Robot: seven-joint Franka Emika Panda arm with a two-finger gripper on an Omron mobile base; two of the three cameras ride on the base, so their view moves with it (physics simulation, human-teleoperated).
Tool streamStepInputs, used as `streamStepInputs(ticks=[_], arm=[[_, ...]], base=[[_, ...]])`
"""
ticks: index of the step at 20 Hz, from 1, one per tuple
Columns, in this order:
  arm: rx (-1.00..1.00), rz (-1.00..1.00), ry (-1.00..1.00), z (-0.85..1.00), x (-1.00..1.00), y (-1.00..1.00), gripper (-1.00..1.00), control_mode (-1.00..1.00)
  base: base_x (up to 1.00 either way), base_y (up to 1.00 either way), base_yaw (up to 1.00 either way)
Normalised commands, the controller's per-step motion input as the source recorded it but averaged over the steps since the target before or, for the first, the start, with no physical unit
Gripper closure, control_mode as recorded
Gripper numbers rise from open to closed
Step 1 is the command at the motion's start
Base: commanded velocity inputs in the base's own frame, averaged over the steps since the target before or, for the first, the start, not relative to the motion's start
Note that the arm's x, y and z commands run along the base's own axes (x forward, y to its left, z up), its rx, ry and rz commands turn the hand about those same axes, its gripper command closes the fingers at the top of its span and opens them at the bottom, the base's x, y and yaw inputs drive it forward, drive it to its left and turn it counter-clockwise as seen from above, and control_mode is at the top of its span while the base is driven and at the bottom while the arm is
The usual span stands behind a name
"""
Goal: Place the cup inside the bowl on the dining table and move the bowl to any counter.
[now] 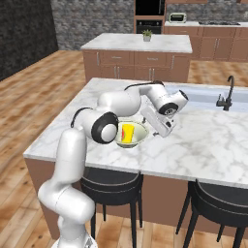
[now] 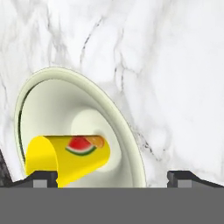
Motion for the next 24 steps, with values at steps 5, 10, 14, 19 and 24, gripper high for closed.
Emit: streamStepInputs(ticks=[5,10,14,19,24], arm=[[0.0,0.17,0.0,-0.01,0.0,-0.08,-1.0,-1.0],[0.02,0.19,0.0,-0.08,0.0,-0.05,-1.0,-1.0],[0.06,0.16,-0.01,-0.2,0.0,-0.01,-1.0,-1.0],[0.07,0.13,-0.01,-0.24,0.0,0.0,-1.0,-1.0],[0.05,0.09,0.0,-0.07,0.0,0.0,-1.0,-1.0]], base=[[0.0,0.0,0.0],[0.0,0.0,0.0],[0.0,0.0,0.0],[0.0,0.0,0.0],[0.0,0.0,0.0]])
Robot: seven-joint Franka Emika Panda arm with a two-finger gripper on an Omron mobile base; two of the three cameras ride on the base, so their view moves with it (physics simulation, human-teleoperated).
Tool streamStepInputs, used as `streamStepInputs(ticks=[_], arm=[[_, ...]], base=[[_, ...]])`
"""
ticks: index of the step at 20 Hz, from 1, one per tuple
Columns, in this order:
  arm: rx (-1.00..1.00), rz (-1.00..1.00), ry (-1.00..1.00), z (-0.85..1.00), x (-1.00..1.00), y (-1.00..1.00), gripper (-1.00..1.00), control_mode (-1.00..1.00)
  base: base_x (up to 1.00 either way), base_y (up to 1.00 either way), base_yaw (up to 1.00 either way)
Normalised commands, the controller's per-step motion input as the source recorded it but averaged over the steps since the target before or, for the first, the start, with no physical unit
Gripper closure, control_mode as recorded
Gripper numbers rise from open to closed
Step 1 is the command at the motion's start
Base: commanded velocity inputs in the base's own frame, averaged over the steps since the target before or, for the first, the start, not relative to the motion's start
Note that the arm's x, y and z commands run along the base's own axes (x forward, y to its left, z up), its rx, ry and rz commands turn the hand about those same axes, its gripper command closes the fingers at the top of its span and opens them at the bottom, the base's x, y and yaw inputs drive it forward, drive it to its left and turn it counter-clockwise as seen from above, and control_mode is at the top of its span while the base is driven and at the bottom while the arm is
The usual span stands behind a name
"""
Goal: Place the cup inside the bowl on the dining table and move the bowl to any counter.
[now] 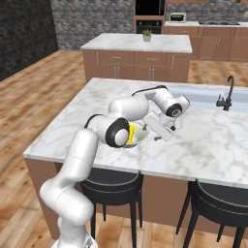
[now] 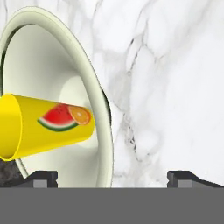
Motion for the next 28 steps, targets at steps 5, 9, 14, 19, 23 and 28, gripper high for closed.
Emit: streamStepInputs(ticks=[5,9,14,19,23,28], arm=[[0.04,0.09,0.0,-0.03,0.0,0.0,-1.0,-1.0],[0.04,0.09,0.0,-0.15,0.0,0.0,-1.0,-1.0],[0.05,0.08,0.0,-0.11,0.0,0.0,-1.0,-1.0],[0.03,0.03,0.0,0.0,0.0,0.05,-1.0,-1.0],[0.01,0.0,0.0,0.0,0.0,0.17,-1.0,-1.0],[0.0,0.0,0.0,0.0,0.0,0.25,-1.0,-1.0]], base=[[0.0,0.0,0.0],[0.0,0.0,0.0],[0.0,0.0,0.0],[0.0,0.0,0.0],[0.0,0.0,0.0],[0.0,0.0,0.0]])
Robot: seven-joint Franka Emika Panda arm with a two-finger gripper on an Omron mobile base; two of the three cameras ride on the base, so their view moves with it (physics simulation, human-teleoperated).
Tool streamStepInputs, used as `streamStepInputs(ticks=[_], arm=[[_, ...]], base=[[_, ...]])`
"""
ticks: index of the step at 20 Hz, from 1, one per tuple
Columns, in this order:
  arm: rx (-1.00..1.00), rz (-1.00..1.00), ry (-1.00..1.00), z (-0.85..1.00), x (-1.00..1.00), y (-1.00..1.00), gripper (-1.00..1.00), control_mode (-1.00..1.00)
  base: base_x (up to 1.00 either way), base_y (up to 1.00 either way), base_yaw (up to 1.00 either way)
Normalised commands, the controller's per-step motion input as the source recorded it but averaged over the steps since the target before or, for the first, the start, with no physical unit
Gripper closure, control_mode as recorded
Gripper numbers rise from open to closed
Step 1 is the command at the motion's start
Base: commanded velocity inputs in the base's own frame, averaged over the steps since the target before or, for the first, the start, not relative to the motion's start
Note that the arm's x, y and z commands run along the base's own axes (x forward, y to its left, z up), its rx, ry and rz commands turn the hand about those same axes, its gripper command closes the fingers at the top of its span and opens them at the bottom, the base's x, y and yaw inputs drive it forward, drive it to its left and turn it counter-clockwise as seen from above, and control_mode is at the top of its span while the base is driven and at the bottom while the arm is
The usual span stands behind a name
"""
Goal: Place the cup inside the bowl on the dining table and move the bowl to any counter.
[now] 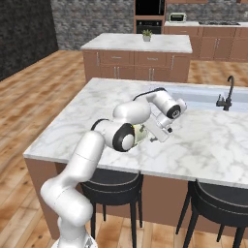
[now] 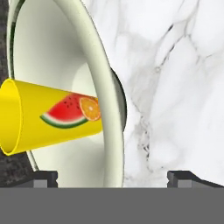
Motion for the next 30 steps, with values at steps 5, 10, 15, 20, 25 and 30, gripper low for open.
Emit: streamStepInputs(ticks=[5,10,15,20,25,30], arm=[[0.0,0.0,0.0,0.0,-0.05,0.2,-1.0,-1.0],[0.0,-0.01,0.0,0.0,-0.11,0.09,-1.0,-1.0],[0.0,0.0,0.0,0.0,-0.01,0.0,-1.0,-1.0],[0.0,0.0,0.0,0.0,0.0,0.0,1.0,-1.0],[0.0,0.0,0.0,0.0,0.0,0.0,1.0,-1.0],[0.0,0.0,0.0,0.01,-0.01,0.0,1.0,-1.0]], base=[[0.0,0.0,0.0],[0.0,0.0,0.0],[0.0,0.0,0.0],[0.0,0.0,0.0],[0.0,0.0,0.0],[0.0,0.0,0.0]])
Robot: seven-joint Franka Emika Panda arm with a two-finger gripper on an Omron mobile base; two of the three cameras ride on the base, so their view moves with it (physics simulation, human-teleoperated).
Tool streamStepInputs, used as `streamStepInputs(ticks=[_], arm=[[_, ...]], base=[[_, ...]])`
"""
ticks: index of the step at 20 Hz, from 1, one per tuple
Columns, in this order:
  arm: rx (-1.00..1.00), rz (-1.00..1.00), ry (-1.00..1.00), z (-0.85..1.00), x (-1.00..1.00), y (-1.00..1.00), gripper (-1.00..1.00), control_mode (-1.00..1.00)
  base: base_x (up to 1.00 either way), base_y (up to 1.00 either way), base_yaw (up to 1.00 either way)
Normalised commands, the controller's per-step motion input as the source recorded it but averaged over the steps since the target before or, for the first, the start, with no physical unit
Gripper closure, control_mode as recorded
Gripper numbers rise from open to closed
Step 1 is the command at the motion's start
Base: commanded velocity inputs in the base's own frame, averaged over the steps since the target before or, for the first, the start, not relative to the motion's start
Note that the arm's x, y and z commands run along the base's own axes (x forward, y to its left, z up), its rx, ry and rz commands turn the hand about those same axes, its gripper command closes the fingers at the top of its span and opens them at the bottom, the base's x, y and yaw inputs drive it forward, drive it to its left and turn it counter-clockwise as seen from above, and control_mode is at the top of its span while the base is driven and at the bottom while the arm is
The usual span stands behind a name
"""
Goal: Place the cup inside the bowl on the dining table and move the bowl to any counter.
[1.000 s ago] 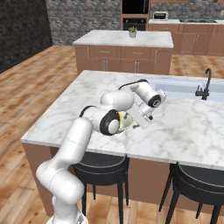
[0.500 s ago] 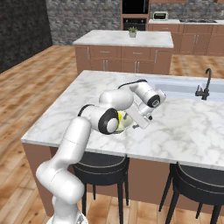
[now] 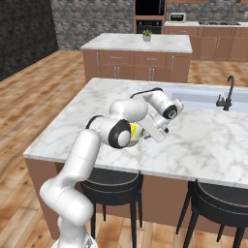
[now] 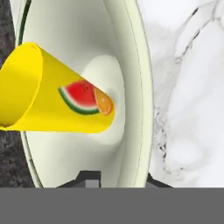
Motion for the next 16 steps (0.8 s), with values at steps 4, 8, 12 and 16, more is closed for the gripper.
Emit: streamStepInputs(ticks=[4,8,12,16], arm=[[0.0,0.0,-0.01,0.11,-0.19,0.0,1.0,-1.0],[-0.01,0.0,-0.1,0.09,-0.27,0.0,1.0,-1.0],[0.0,0.0,-0.19,0.09,-0.34,0.0,1.0,-1.0],[0.0,0.0,-0.21,0.17,-0.31,0.0,1.0,-1.0]], base=[[0.0,0.0,0.0],[0.0,0.0,0.0],[0.0,0.0,0.0],[0.0,0.0,0.0]])
